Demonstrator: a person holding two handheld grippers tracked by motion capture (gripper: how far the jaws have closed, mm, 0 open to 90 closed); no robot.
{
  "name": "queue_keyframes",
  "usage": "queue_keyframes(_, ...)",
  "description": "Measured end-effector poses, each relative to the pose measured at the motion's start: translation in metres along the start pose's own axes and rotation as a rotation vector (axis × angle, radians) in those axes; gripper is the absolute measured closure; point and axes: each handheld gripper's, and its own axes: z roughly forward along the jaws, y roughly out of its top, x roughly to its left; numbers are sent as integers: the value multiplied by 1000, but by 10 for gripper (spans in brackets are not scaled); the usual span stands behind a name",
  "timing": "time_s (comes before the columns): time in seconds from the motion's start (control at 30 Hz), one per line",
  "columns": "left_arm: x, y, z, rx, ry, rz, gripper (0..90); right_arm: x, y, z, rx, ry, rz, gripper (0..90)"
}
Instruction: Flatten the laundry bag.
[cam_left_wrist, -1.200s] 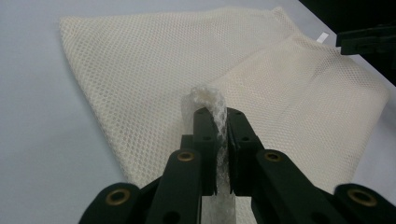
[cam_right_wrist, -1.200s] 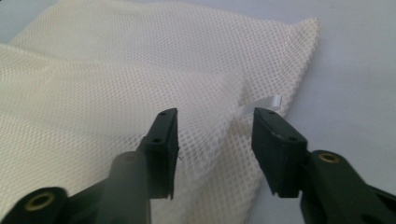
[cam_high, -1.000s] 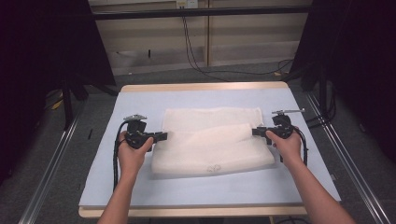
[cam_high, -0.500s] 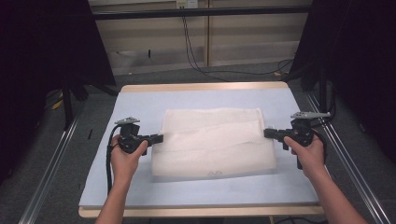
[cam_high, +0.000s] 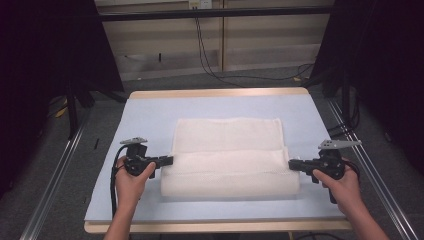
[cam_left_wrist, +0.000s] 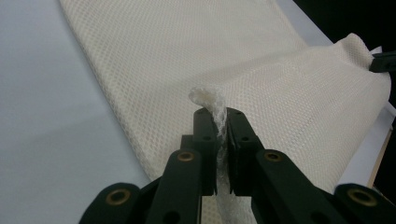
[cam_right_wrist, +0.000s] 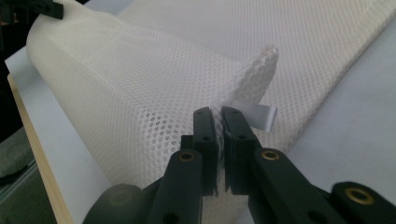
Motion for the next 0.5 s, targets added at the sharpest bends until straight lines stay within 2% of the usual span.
queue_keyframes(0.07,0,-8,1,8,-5,-5,843,1,-10,2,27,5,3,849)
queue_keyframes(0.23,0,-15,2,26,-10,-17,843,5,-20,3,70,4,-10,848)
queue_keyframes(0.4,-3,-21,6,62,15,1,840,10,-30,4,105,-17,-9,844)
queue_keyframes(0.47,-3,-25,10,87,41,6,827,12,-32,5,100,-49,-4,829)
queue_keyframes(0.5,-3,-25,10,87,41,6,822,12,-32,5,100,-49,-4,829)
